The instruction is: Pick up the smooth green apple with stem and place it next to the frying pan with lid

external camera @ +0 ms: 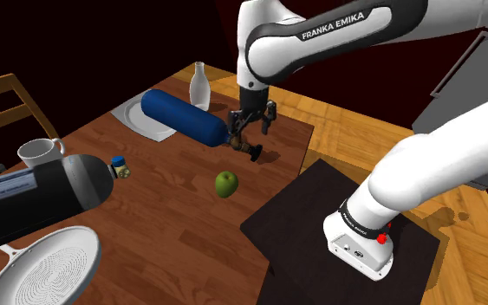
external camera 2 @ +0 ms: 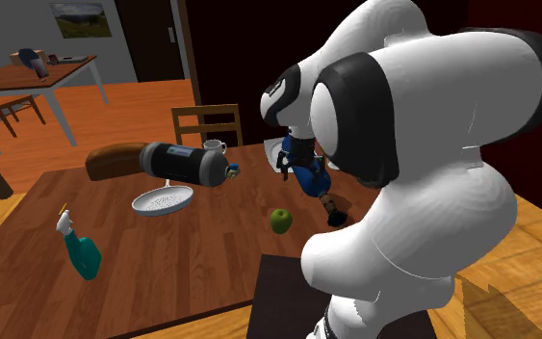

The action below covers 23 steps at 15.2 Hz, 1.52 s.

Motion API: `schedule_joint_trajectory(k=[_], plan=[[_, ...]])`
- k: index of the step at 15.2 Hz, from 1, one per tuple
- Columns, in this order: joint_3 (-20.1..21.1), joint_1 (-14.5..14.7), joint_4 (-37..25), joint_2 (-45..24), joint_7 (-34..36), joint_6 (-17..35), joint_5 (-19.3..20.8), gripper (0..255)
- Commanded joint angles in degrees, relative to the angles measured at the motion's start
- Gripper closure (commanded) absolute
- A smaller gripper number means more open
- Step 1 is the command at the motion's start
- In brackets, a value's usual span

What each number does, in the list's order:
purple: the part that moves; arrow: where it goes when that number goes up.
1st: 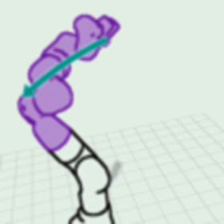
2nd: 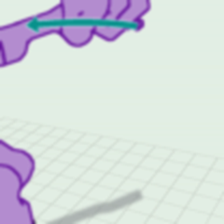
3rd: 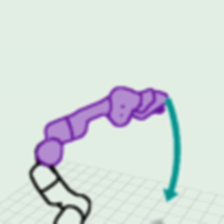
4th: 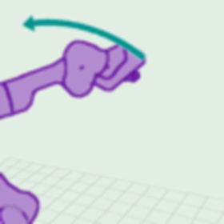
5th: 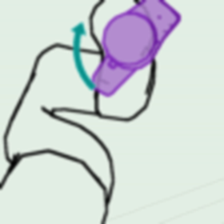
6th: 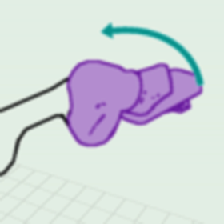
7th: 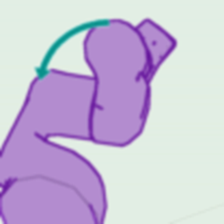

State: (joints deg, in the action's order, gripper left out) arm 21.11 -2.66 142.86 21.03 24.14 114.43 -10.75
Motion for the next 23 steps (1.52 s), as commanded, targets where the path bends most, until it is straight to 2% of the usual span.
schedule_joint_trajectory(k=[1, 7, 12, 20, 23], plan=[[1.7, -0.6, -0.7, -4.4, 3.4, 3.2, 0.8, 0], [5.3, -1.7, -3.8, -19.0, 14.7, 12.6, 6.5, 0], [4.8, -0.5, -8.6, -32.2, 25.2, 18.2, 14.0, 0], [3.4, 0.6, -7.1, -37.1, 27.6, 24.2, 17.2, 0], [3.4, 0.6, -7.1, -37.1, 27.6, 24.2, 17.2, 0]])
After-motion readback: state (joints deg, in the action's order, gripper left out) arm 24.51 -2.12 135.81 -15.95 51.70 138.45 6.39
